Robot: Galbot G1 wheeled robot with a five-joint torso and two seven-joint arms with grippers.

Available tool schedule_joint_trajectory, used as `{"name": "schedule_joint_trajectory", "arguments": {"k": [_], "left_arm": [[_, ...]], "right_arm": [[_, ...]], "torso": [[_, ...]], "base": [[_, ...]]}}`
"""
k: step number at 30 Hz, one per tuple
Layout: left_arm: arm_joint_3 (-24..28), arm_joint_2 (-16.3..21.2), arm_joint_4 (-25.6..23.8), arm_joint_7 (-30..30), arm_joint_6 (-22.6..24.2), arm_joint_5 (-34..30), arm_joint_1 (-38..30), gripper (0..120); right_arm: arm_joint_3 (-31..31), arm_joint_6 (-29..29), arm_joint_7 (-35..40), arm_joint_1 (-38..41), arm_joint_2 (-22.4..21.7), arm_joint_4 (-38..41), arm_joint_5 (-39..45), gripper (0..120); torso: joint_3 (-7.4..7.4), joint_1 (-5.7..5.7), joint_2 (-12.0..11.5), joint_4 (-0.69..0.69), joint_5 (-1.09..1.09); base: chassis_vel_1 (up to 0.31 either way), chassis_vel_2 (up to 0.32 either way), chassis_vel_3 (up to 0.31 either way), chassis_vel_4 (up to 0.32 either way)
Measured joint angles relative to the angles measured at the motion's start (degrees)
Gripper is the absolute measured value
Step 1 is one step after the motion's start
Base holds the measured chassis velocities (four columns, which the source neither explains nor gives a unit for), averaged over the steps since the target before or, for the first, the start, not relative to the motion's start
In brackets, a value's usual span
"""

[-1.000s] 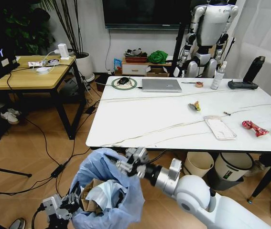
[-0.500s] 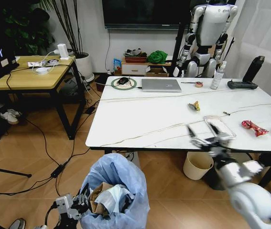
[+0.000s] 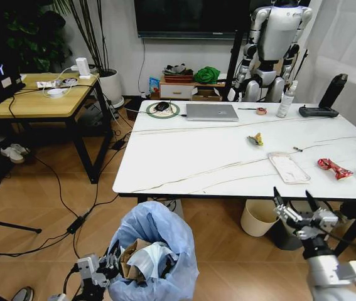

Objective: Pick up the trash bin and place the trash from the table into it.

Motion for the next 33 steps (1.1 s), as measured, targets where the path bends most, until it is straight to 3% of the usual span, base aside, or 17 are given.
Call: {"name": "schedule_joint_trajectory", "arguments": {"k": [11, 33], "left_arm": [[0.9, 1.0, 0.6, 0.1, -0.2, -0.5, -0.4, 0], [1.0, -0.4, -0.5, 0.2, -0.5, 0.6, 0.7, 0]], "right_arm": [[-0.3, 1.3, -2.0, -0.2, 3.9, -1.1, -1.6, 100], [-1.1, 1.3, -2.4, 1.3, 2.5, -2.1, 0.5, 100]], "torso": [[0.0, 0.0, 0.0, 0.0, 0.01], [0.01, 0.0, 0.0, 0.0, 0.02]], "base": [[-0.07, -0.06, 0.063, 0.06], [-0.027, -0.024, 0.023, 0.024]]}}
